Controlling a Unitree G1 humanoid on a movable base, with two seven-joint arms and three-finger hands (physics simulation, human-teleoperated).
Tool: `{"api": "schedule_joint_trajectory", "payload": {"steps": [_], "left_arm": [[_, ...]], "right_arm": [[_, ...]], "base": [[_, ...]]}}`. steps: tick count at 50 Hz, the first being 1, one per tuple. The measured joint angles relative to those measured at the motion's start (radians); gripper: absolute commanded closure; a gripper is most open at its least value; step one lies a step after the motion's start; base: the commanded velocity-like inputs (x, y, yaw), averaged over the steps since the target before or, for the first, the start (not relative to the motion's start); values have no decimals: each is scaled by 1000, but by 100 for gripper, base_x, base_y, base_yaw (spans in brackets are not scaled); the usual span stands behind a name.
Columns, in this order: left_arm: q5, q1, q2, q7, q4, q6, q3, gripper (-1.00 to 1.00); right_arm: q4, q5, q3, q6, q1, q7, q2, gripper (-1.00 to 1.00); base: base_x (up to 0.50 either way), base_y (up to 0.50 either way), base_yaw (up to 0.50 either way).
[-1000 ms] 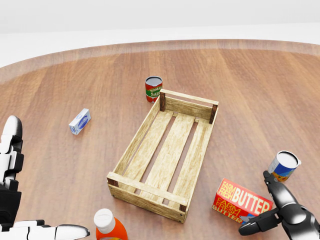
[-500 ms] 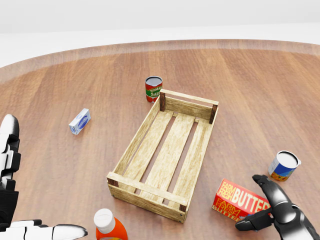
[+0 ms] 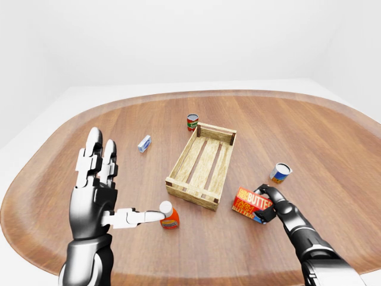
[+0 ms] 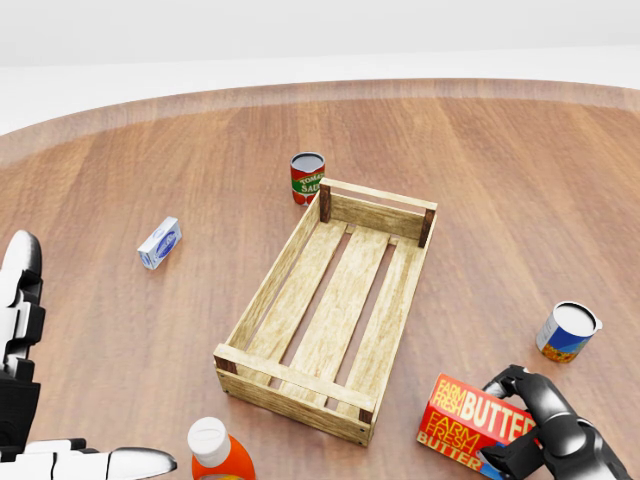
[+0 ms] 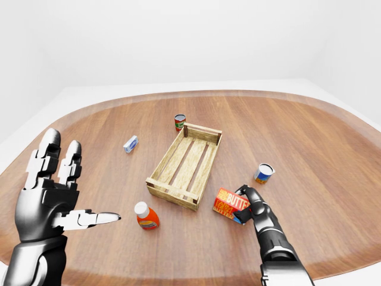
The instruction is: Pick up the butter and put it in the tray.
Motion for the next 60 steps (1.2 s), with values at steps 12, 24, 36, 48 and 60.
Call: {"api": "schedule_joint_trajectory", "payload": {"steps": [12,24,36,48,60], "left_arm": [[3,4,0,0,1,0,-5,-100],[2,7,0,-1,-2,0,-5,-100],[1,7,-1,-2,-10,0,-3,-100],[0,5,-1,-2,-11,0,-1,-100],[-1,5,-1,-3,-14,0,1,-100]], "right_arm": [[-46,31,2,0,20,31,-11,100],[-298,40,-21,0,77,94,-28,100],[-559,6,-56,0,105,169,-32,100],[-687,-21,-64,0,70,198,-20,100],[-623,0,-44,0,-31,153,14,100]], "base": [[0,0,0],[0,0,0],[0,0,0],[0,0,0],[0,0,0]]}}
